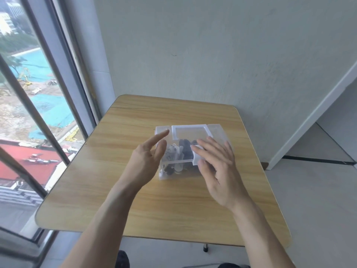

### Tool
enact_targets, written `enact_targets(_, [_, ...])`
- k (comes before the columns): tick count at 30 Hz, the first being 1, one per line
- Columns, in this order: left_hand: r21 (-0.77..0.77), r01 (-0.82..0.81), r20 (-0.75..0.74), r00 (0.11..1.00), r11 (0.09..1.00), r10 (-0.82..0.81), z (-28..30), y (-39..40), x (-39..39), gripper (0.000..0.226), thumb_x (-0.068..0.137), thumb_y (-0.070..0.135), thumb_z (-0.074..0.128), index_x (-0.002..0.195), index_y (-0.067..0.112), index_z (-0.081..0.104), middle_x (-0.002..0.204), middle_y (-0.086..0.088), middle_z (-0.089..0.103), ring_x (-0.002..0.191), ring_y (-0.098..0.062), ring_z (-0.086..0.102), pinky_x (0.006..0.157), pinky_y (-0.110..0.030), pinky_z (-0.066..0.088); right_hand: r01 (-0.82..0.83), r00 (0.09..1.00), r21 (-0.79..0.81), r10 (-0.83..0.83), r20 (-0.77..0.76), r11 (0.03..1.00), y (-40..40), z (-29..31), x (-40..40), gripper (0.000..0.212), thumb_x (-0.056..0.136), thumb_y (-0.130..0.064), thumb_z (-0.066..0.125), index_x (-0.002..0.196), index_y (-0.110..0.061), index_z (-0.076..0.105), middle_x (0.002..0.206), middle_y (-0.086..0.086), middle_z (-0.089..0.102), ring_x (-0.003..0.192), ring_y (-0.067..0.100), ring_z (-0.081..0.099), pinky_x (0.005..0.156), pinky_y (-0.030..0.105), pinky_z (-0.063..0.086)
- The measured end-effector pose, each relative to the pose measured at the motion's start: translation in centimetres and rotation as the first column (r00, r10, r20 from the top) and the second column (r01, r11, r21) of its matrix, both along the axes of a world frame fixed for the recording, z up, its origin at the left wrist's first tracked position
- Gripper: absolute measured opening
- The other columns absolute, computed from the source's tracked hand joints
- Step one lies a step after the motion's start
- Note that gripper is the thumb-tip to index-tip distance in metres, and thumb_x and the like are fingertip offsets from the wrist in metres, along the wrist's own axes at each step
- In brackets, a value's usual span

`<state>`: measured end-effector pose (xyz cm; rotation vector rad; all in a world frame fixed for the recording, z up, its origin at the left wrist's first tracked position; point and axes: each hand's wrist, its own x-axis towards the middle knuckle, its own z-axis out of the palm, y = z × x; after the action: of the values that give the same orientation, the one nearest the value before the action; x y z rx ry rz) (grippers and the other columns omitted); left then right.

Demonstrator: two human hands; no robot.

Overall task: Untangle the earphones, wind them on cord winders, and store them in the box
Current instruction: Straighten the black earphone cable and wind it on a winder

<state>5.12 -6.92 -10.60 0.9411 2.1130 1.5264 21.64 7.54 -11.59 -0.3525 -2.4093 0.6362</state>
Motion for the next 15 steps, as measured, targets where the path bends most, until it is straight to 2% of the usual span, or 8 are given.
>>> enact_targets(2, [0.022, -0.015, -0.03, 0.999, 1.0, 0.016, -0.1, 0.3, 0.0, 0.031, 0.105, 0.041, 0.039, 0.129, 0.053, 0.055, 0.079, 0.009, 0.047, 0.066, -0.005, 0.039, 0.06, -0.017, 0.045, 0.0, 0.997, 0.034, -0.003, 0.076, 0.999, -0.1, 0.0, 0.3, 0.041, 0.102, -0.016, 0.049, 0.141, -0.025, 0.056, 0.153, -0.008, 0.045, 0.15, 0.008, 0.025, 0.126, 0.043, 0.006])
enact_targets(5, [0.049, -0.022, -0.028, 0.999, 0.999, 0.023, 0.1, 0.9, 0.0, 0.03, 0.105, 0.039, 0.04, 0.128, 0.05, 0.056, 0.094, 0.007, 0.045, 0.067, 0.003, 0.038, 0.062, -0.002, 0.039, 0.064, 0.995, 0.122, -0.073, 0.073, 0.99, -0.1, -0.1, 0.0, 0.055, 0.088, -0.001, 0.07, 0.138, -0.022, 0.06, 0.148, -0.005, 0.051, 0.147, 0.015, 0.035, 0.124, 0.05, 0.016])
enact_targets(7, [0.065, -0.02, 0.022, 1.0, 0.998, 0.019, 0.1, 0.9, -0.1, 0.032, 0.105, 0.04, 0.04, 0.133, 0.047, 0.054, 0.103, 0.011, 0.053, 0.08, 0.008, 0.047, 0.069, 0.004, 0.037, 0.133, 0.991, 0.124, -0.133, -0.009, 0.983, -0.3, -0.3, -0.9, 0.055, 0.077, 0.003, 0.08, 0.126, -0.019, 0.069, 0.137, -0.002, 0.062, 0.137, 0.021, 0.049, 0.119, 0.05, 0.026])
enact_targets(9, [0.094, -0.01, 0.034, 0.999, 0.996, 0.007, 0.0, 0.8, 0.0, 0.038, 0.105, 0.04, 0.039, 0.143, 0.041, 0.046, 0.116, 0.026, 0.058, 0.1, 0.02, 0.05, 0.079, 0.005, 0.035, 0.188, 0.981, 0.104, -0.181, -0.071, 0.977, -0.2, -0.6, -1.7, 0.054, 0.07, 0.006, 0.082, 0.119, -0.017, 0.074, 0.129, 0.0, 0.068, 0.13, 0.023, 0.055, 0.116, 0.045, 0.029])
enact_targets(11, [0.127, 0.009, 0.047, 0.999, 0.992, -0.015, -0.4, 0.6, 0.1, 0.047, 0.105, 0.04, 0.039, 0.151, 0.036, 0.034, 0.118, 0.036, 0.052, 0.111, 0.024, 0.048, 0.094, -0.001, 0.037, 0.231, 0.97, 0.063, -0.225, -0.09, 0.971, -0.1, -0.6, -2.8, 0.054, 0.068, 0.008, 0.083, 0.116, -0.016, 0.075, 0.126, 0.001, 0.07, 0.127, 0.024, 0.057, 0.115, 0.042, 0.029])
enact_targets(13, [0.146, 0.004, 0.073, 0.997, 0.989, -0.015, -1.1, 0.6, 0.0, 0.061, 0.103, 0.047, 0.042, 0.157, 0.031, 0.02, 0.139, 0.024, 0.05, 0.132, 0.006, 0.045, 0.114, -0.026, 0.037, 0.254, 0.965, 0.033, -0.251, -0.08, 0.967, 0.6, -0.3, -4.5, 0.054, 0.066, 0.008, 0.083, 0.114, -0.016, 0.076, 0.125, 0.002, 0.07, 0.126, 0.025, 0.058, 0.114, 0.044, 0.031])
enact_targets(15, [0.094, -0.014, 0.054, 0.998, 0.996, 0.009, -1.6, 0.5, -0.2, 0.071, 0.098, 0.052, 0.046, 0.158, 0.03, 0.015, 0.155, 0.006, 0.041, 0.143, -0.006, 0.035, 0.119, -0.041, 0.031, 0.267, 0.963, 0.02, -0.266, -0.051, 0.963, 1.7, 0.1, -6.4, 0.054, 0.066, 0.007, 0.084, 0.114, -0.015, 0.075, 0.125, 0.004, 0.07, 0.126, 0.027, 0.059, 0.113, 0.049, 0.034])
